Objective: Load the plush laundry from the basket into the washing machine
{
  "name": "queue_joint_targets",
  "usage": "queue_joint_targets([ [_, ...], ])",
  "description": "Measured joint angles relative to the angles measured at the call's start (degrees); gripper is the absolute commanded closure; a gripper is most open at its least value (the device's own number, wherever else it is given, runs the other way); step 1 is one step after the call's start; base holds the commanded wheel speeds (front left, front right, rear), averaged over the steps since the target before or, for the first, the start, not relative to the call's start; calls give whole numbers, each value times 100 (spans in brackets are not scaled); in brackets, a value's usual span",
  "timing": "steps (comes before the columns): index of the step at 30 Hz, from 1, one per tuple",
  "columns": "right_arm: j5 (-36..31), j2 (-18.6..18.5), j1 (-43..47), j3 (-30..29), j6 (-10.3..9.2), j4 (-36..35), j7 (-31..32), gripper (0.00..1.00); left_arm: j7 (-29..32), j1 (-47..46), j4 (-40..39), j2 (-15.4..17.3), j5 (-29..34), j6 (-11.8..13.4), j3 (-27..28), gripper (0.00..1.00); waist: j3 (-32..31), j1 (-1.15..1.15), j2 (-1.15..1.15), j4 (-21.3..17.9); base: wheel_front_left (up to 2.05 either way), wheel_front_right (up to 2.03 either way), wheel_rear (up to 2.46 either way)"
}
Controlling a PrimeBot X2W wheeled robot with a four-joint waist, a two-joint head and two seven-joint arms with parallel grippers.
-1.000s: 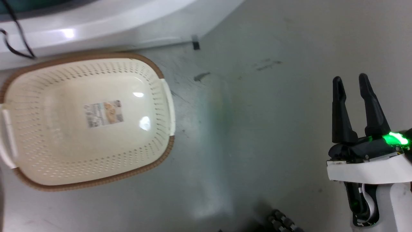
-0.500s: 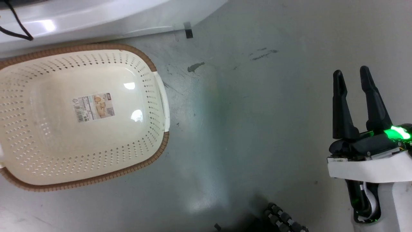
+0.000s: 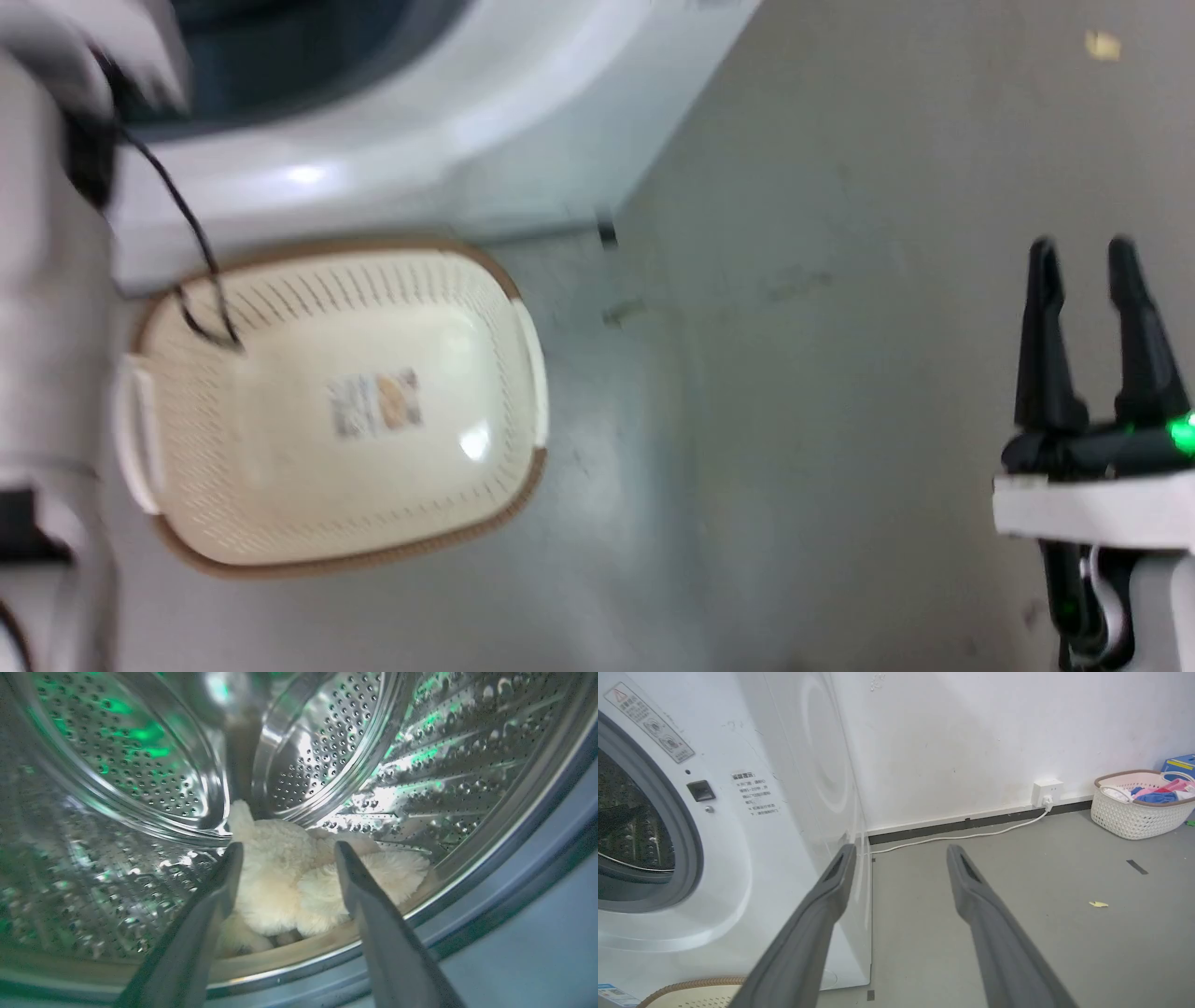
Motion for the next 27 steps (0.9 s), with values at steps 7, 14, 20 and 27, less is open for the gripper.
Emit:
queue_joint_targets([
  [7, -422, 1, 657, -3, 1, 8, 0, 0, -543, 1699, -305, -330, -425, -148, -5, 0, -1122, -1, 0, 313, 0, 0, 0],
  [14, -775, 5, 1273, 54, 1, 15, 0, 0, -620, 3780, -1526, -723, -899, -120, 180, 0, -2171, -2, 0, 736, 0, 0, 0],
  [20, -1088, 22, 1691, 166, 1, 101, 0, 0, -620, 5581, -2903, -961, -945, 168, 347, 0, -2911, -2, 0, 1113, 0, 0, 0],
  [27, -1182, 38, 1918, 247, 2, 172, 0, 0, -621, 6834, -4021, -1383, -922, 526, 454, 0, -3375, 0, 0, 1501, 0, 0, 0],
])
